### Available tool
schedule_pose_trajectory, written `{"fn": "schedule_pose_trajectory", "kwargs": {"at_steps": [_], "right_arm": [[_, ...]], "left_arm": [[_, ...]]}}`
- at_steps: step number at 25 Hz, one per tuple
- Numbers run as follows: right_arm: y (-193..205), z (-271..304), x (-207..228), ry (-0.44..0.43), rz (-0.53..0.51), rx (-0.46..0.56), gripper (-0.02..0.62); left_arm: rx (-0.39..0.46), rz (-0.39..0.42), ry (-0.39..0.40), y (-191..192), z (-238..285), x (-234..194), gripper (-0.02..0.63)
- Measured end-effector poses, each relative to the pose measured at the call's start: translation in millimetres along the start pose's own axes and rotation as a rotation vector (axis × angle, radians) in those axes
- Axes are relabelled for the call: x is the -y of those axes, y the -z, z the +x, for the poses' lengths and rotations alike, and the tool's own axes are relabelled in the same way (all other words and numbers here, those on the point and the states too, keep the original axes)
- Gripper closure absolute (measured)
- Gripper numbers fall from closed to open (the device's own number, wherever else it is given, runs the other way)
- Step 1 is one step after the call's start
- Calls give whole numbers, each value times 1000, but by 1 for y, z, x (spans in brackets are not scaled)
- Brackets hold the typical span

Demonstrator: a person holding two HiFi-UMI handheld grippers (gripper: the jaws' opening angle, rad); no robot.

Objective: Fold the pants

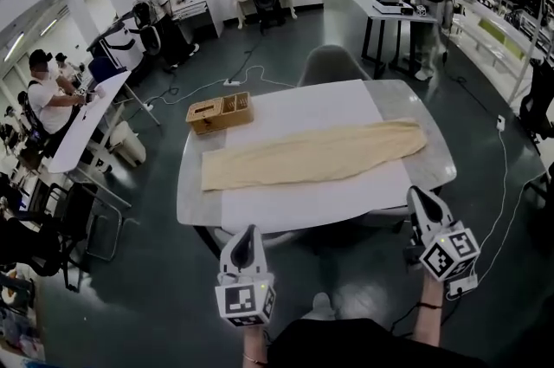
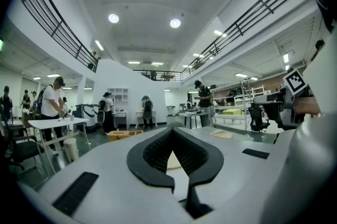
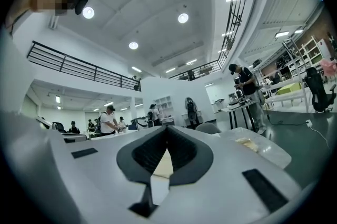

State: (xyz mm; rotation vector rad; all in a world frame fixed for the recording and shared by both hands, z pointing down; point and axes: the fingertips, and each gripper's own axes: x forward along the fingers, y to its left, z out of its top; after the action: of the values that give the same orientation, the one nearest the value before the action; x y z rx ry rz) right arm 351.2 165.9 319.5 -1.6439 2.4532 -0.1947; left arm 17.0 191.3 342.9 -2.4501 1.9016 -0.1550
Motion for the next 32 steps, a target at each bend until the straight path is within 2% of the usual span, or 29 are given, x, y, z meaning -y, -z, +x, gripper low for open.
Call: {"fn": "schedule_pose_trajectory", "kwargs": {"at_steps": [8,15,25,32], "right_arm": [[10,43,11,47,-29,-31,581],[18,58,23,94,-31,-38,581],[34,78,46,148,-34,-84,581],[43,107,85,173,-7,-130,581]], "left_arm": [[-22,-18,75,11,61,-10,598],[-44,-33,145,21,95,-1,598],[-105,-57,172,43,137,1,598],[-158,-79,208,54,188,17,598]]}}
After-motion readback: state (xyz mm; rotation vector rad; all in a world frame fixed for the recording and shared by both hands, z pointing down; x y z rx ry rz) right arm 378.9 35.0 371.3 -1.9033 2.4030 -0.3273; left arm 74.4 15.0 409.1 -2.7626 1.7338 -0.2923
